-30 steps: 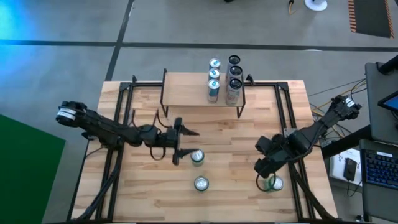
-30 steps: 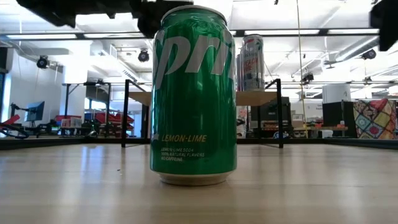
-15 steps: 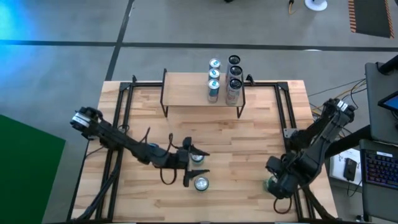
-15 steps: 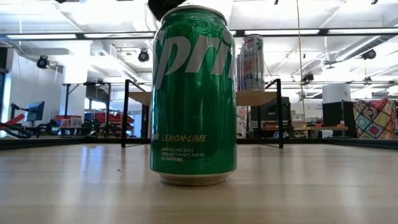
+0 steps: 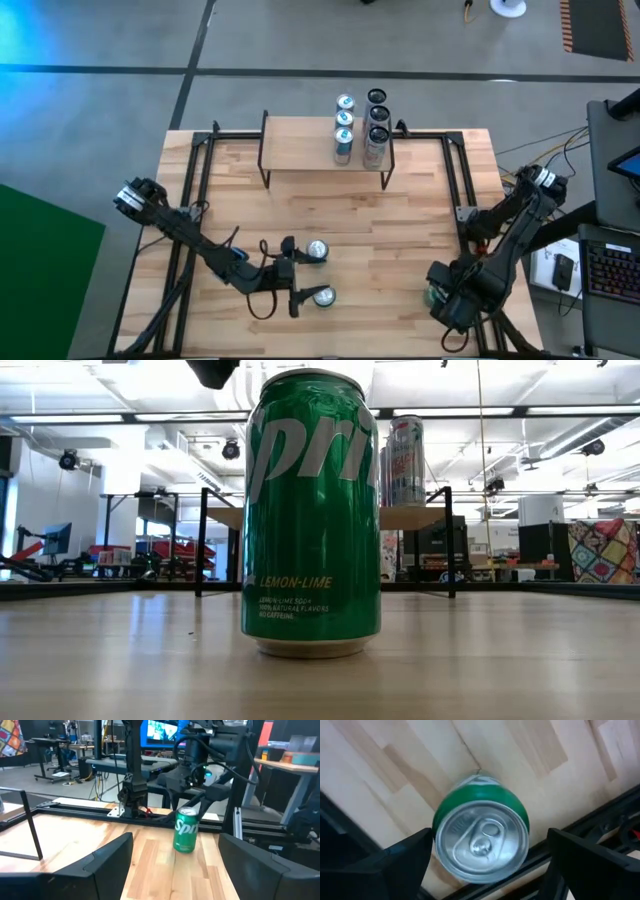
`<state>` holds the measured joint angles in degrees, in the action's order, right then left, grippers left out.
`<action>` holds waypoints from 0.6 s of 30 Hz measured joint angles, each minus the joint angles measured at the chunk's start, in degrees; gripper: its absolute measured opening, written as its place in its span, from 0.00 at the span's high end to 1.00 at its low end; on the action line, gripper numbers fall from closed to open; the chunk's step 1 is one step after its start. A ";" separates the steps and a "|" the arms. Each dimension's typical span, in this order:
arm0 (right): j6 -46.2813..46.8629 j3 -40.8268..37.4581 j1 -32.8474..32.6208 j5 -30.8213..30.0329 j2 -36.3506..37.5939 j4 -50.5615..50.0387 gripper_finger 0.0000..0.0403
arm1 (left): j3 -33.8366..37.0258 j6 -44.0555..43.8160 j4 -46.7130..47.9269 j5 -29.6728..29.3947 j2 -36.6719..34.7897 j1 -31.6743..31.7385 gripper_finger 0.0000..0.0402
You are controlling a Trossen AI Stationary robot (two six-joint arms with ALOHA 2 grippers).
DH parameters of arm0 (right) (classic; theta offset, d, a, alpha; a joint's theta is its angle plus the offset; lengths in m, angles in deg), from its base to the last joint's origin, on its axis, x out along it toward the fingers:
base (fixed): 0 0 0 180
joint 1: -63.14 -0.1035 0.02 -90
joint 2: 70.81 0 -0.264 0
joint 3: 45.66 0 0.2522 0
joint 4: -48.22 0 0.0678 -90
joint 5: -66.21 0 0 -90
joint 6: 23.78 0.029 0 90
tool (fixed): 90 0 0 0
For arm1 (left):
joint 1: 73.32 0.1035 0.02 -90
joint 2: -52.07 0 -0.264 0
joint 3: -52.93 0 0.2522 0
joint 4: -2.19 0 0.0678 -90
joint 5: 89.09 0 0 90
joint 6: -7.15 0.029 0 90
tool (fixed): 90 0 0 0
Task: Place canned beverage on shelf
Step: Put the bottom right green soda can on the shelf
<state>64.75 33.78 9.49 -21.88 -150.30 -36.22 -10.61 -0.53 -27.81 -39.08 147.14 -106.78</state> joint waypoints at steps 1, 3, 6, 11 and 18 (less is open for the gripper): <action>-0.04 -0.27 0.00 -0.25 -0.19 -0.14 0.06 | 0.00 -0.17 -0.20 -0.02 0.29 0.00 0.30; -0.26 -0.98 0.01 -0.41 -0.50 -0.15 0.06 | 0.00 -1.03 -0.35 -0.09 0.72 0.08 0.30; -0.63 -2.20 0.01 -0.52 -0.28 1.42 0.07 | 0.00 -2.42 -0.34 -0.18 1.36 0.02 0.30; -0.88 -4.53 -0.02 -0.46 0.57 5.55 0.17 | 0.02 -4.46 -0.34 -0.17 2.38 -0.12 0.30; -4.06 -4.22 0.00 -0.50 0.70 6.49 0.27 | -0.15 -2.54 -0.41 -0.02 2.61 -0.08 0.31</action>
<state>60.69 29.56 9.49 -22.38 -149.61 -29.73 -10.76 -3.07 -28.21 -39.10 149.74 -106.86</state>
